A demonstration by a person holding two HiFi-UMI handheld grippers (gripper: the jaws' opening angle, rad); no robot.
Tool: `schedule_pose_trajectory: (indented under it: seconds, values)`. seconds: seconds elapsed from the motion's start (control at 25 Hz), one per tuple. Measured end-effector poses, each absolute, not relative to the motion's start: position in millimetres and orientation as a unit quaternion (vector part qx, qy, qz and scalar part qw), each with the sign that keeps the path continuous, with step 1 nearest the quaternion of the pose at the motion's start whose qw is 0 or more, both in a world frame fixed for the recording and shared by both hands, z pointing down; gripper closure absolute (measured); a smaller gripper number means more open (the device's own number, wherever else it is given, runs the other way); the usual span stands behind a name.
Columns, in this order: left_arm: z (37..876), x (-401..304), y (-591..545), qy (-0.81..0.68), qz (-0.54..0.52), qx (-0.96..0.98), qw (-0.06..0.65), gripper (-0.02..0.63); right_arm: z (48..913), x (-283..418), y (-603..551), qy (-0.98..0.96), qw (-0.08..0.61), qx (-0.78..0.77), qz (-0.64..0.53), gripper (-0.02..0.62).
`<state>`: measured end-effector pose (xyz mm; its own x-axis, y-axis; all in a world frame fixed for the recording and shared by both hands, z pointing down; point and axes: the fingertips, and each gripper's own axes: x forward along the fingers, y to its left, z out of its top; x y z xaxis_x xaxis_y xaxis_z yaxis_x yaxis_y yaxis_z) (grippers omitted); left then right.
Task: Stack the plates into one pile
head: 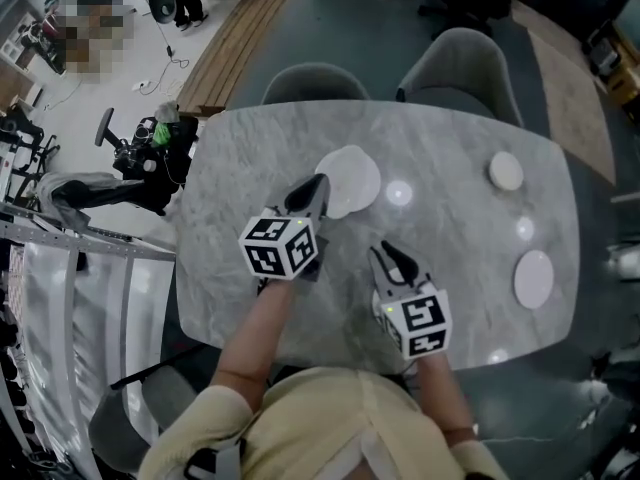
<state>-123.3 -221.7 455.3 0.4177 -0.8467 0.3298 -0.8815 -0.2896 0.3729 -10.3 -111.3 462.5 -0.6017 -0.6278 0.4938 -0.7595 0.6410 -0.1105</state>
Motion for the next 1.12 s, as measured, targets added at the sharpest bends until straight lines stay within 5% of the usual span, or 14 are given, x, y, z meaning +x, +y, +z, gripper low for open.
schedule_pose_trajectory:
  seconds: [1.12]
  values:
    - [556,-178,-250,-0.634,0.093,0.691,0.335,0.574,496,24,-138,-0.859,0.226,0.419,0.185,0.525]
